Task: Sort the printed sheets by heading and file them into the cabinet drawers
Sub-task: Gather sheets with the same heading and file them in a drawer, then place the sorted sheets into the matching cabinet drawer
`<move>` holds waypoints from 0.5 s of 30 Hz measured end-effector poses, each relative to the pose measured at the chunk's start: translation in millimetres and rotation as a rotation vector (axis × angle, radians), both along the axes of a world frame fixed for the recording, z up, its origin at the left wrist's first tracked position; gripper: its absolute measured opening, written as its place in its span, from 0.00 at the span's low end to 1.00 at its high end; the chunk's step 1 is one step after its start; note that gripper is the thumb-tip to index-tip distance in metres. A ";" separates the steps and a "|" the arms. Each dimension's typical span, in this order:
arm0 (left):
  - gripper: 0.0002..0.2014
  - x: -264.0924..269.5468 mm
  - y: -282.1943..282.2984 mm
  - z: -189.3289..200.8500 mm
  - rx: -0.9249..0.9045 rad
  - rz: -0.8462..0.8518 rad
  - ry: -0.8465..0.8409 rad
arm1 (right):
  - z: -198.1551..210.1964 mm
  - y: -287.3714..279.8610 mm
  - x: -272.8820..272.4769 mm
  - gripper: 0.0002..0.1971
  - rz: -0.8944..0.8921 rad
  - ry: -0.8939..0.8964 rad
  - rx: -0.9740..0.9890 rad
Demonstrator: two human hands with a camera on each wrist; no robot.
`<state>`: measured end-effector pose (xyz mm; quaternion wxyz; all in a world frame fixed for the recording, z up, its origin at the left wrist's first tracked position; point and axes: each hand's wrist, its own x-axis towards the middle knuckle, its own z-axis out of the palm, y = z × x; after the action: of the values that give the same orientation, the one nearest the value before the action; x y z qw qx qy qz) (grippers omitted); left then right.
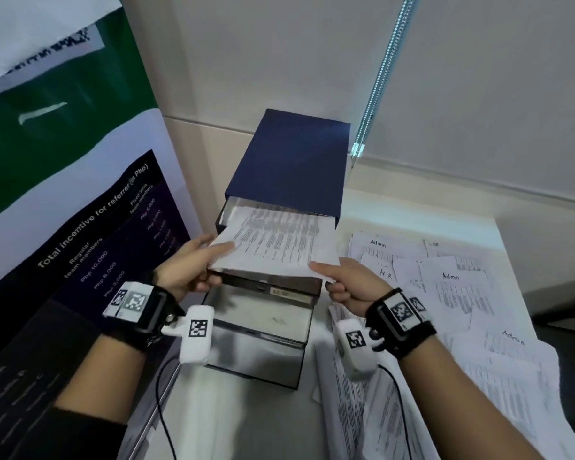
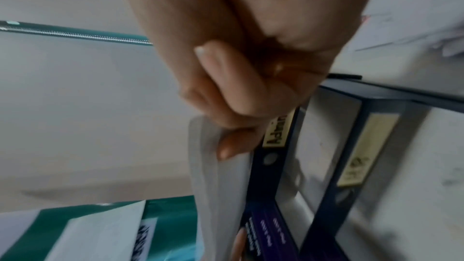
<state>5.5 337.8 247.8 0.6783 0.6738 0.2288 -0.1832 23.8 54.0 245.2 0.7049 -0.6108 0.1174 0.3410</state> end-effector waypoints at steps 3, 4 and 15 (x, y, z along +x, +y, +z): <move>0.14 0.9 -4.9 -4.1 -0.020 -0.007 -0.070 | -4.5 8.9 18.0 0.10 -0.109 0.015 -0.040; 0.12 4.9 -8.4 -4.1 -0.012 0.042 -0.107 | -6.5 11.8 21.0 0.11 -0.124 0.033 -0.036; 0.12 60.4 -52.3 -9.4 0.096 0.082 -0.328 | 0.0 -40.7 -6.8 0.10 -0.387 0.291 0.711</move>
<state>66.0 285.5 238.3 0.6805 0.7163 0.1508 -0.0320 17.0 13.3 245.2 0.8986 -0.2422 0.2035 0.3042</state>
